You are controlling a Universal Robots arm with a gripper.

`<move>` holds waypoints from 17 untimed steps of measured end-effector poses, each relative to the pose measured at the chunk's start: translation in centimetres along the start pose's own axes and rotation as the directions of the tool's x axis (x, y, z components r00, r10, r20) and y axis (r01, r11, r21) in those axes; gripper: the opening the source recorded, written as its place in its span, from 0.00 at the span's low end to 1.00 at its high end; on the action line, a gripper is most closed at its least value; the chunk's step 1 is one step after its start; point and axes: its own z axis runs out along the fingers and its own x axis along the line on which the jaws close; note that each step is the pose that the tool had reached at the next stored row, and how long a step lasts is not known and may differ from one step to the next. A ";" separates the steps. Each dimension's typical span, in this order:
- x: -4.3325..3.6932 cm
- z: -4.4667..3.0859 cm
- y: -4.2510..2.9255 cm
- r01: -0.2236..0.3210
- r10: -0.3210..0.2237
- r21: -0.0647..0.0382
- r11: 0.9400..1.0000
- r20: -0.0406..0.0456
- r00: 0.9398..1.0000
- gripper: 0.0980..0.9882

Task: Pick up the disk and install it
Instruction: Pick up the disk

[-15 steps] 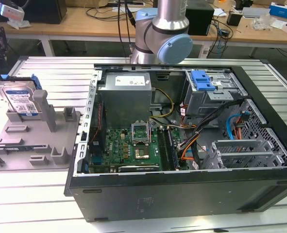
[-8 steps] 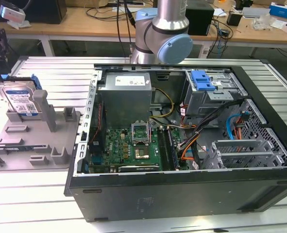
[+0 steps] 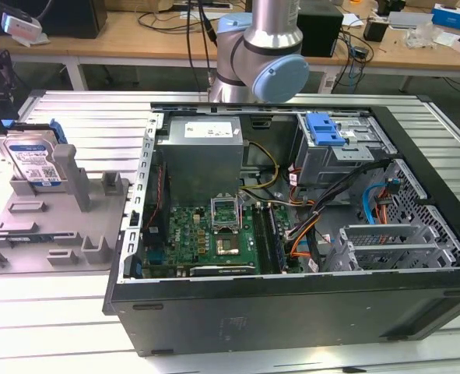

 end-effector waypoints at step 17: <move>-0.38 0.62 0.46 0.006 -0.006 0.000 1.000 -0.002 1.000 0.43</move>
